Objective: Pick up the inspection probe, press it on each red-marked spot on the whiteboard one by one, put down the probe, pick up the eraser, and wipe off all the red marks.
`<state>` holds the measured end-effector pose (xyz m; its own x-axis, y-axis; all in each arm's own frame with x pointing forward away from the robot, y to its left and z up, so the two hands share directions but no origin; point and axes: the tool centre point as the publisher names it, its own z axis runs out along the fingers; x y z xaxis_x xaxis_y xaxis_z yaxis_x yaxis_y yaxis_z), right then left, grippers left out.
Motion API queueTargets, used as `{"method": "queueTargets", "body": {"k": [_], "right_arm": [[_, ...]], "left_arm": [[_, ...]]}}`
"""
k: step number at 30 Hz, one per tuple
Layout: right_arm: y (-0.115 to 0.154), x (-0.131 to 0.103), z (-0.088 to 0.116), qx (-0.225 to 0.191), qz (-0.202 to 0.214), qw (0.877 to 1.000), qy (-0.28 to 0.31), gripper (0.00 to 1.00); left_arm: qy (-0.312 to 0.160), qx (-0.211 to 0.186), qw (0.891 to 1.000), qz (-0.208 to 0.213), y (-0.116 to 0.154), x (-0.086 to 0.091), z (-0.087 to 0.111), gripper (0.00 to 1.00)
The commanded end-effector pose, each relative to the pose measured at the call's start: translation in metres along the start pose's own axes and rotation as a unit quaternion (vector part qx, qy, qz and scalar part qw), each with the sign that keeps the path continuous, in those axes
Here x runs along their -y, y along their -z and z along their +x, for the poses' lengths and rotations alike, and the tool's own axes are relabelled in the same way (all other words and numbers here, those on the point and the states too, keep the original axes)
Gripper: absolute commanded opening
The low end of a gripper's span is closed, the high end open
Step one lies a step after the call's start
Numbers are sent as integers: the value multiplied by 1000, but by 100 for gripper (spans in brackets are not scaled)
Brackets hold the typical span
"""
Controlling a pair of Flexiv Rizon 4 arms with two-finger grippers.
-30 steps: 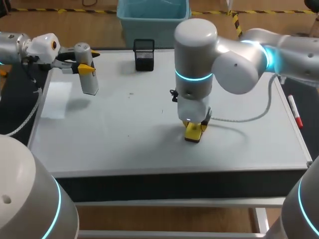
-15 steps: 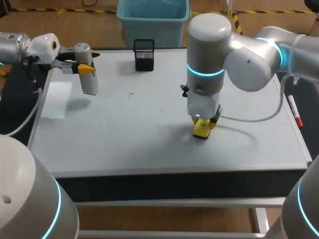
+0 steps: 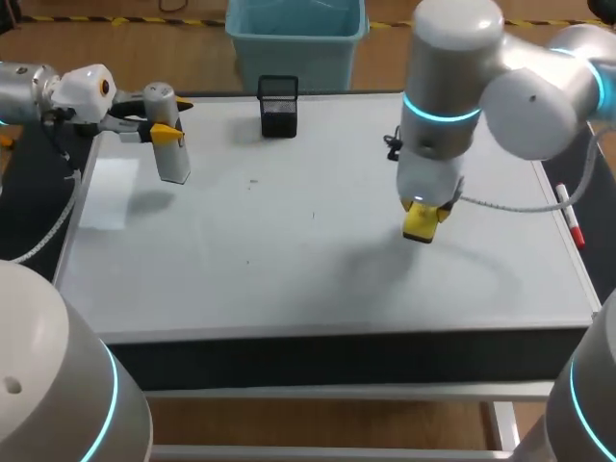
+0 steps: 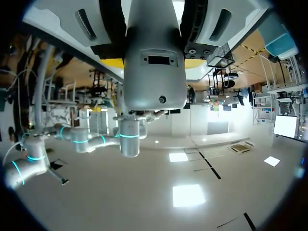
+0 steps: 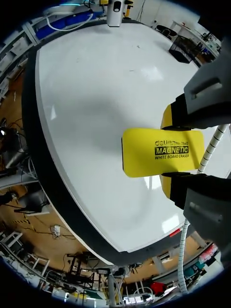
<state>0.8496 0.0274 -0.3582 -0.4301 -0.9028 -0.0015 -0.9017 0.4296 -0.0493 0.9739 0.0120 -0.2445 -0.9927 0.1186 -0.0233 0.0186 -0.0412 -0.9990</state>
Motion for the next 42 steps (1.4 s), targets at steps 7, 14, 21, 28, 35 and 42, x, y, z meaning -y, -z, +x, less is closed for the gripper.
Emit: {"method": "queueTargets", "body": {"k": [7,14,21,28,35,42], "right_arm": [[7,3,24,41,-6,999,6,0],[7,3,24,41,-6,999,6,0],[2,17,28,32,-3,999,11,0],[-6,63,28,18,-10,999,45,0],[-2,116,14,-11,6,996,88,0],[5,162,-12,-18,9,993,114,0]], "left_arm": [[1,-2,1000,0,1,1,-1,0],[1,-2,1000,0,1,1,-1,0],[1,-2,1000,0,1,1,-1,0],[1,-2,1000,0,1,1,-1,0],[1,-2,1000,0,1,1,-1,0],[1,-2,1000,0,1,1,-1,0]]}}
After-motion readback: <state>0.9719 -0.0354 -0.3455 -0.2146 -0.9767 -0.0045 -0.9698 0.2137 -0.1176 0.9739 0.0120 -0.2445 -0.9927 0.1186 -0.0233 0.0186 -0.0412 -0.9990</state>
